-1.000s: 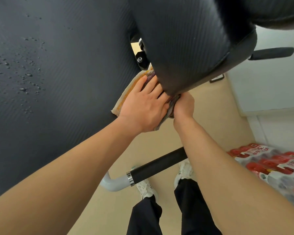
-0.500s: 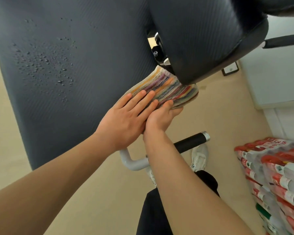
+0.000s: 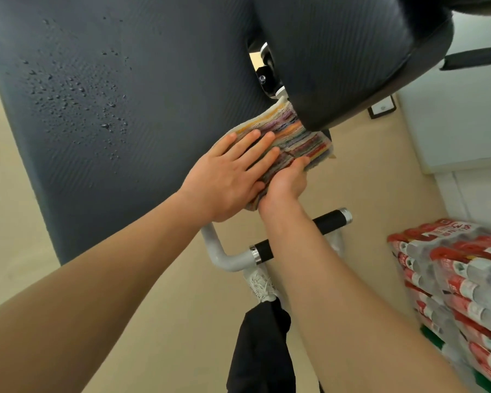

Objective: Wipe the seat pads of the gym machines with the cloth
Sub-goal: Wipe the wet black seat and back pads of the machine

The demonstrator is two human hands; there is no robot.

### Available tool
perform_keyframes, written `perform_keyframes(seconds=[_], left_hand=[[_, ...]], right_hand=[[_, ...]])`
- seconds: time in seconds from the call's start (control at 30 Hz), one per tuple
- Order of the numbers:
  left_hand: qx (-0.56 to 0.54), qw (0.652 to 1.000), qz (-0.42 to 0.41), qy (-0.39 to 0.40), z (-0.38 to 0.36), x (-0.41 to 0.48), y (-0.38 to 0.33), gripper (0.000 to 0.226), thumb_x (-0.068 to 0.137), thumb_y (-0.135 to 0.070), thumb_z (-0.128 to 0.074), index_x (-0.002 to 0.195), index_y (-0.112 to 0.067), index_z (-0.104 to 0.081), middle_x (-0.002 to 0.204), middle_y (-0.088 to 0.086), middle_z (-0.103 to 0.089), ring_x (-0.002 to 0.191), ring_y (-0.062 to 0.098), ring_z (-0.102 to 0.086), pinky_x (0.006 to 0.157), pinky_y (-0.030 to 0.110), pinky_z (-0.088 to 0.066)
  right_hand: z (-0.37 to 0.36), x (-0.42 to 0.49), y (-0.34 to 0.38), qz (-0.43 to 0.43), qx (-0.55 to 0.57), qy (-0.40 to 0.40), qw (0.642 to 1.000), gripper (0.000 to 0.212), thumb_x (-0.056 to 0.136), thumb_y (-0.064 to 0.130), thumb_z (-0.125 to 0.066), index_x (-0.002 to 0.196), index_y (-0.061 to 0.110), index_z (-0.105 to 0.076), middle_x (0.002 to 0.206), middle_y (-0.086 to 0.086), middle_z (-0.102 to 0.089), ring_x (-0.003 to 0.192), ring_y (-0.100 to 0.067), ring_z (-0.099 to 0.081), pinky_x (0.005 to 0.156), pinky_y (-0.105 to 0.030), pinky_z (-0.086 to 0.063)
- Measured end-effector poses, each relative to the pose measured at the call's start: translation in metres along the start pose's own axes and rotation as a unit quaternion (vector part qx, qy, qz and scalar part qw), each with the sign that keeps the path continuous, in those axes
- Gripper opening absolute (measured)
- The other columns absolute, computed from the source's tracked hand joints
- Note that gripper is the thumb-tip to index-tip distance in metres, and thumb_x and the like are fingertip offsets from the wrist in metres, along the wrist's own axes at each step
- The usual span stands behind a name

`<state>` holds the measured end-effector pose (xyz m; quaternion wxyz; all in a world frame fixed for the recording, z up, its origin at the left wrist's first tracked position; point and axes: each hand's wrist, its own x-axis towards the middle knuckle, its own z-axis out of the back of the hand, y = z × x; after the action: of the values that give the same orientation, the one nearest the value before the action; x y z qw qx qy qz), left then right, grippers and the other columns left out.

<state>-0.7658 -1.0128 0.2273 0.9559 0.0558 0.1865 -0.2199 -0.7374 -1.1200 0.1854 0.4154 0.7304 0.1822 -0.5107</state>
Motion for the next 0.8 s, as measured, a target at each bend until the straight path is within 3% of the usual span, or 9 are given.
perform_keyframes(seconds=[0.17,0.33,0.5,0.63,0.8], left_hand=[[-0.001,0.999,0.042,0.030,0.001,-0.090,0.012,0.064,0.104,-0.043,-0.010,0.161,-0.014,-0.006,0.169,0.012,-0.004,0.156,0.034,-0.005,0.124,0.053,-0.014],[0.002,0.995,0.086,0.051,0.006,-0.163,0.028,0.062,0.107,-0.044,-0.016,0.161,-0.015,-0.013,0.168,0.010,-0.011,0.156,0.033,-0.009,0.124,0.054,-0.016],[0.004,0.991,0.126,0.048,0.003,-0.149,0.016,0.064,0.107,-0.049,-0.017,0.162,-0.018,-0.009,0.169,0.009,-0.009,0.155,0.034,-0.010,0.124,0.054,-0.012],[0.008,0.991,0.127,0.031,-0.001,-0.107,0.001,0.067,0.106,-0.051,-0.017,0.161,-0.019,0.002,0.169,0.009,0.000,0.156,0.033,-0.003,0.125,0.053,-0.007],[0.000,0.989,0.149,0.002,-0.004,-0.079,-0.015,0.069,0.105,-0.043,-0.034,0.162,-0.016,-0.004,0.169,0.010,-0.004,0.156,0.033,-0.007,0.126,0.051,-0.009]], right_hand=[[-0.020,-0.073,-0.055,-0.067,-0.030,0.021,0.997,0.050,0.106,0.049,-0.032,0.141,0.016,-0.045,0.126,-0.003,-0.061,0.111,-0.024,-0.060,0.100,-0.038,-0.047],[-0.028,-0.122,-0.083,-0.101,-0.132,0.032,0.986,0.041,0.106,0.040,-0.036,0.131,0.009,-0.043,0.122,-0.011,-0.061,0.110,-0.031,-0.060,0.104,-0.046,-0.048],[-0.026,-0.093,-0.046,-0.153,-0.039,0.024,0.987,0.045,0.104,0.042,-0.038,0.124,0.006,-0.056,0.124,-0.019,-0.064,0.107,-0.040,-0.065,0.098,-0.054,-0.053],[-0.023,-0.079,-0.024,-0.147,-0.009,0.017,0.989,0.036,0.104,0.035,-0.040,0.115,0.007,-0.059,0.126,-0.017,-0.064,0.111,-0.038,-0.063,0.103,-0.053,-0.049],[-0.011,-0.068,-0.010,-0.077,-0.108,-0.006,0.991,0.025,0.103,0.030,-0.047,0.083,0.018,-0.057,0.121,-0.015,-0.068,0.099,-0.031,-0.065,0.098,-0.050,-0.054]])
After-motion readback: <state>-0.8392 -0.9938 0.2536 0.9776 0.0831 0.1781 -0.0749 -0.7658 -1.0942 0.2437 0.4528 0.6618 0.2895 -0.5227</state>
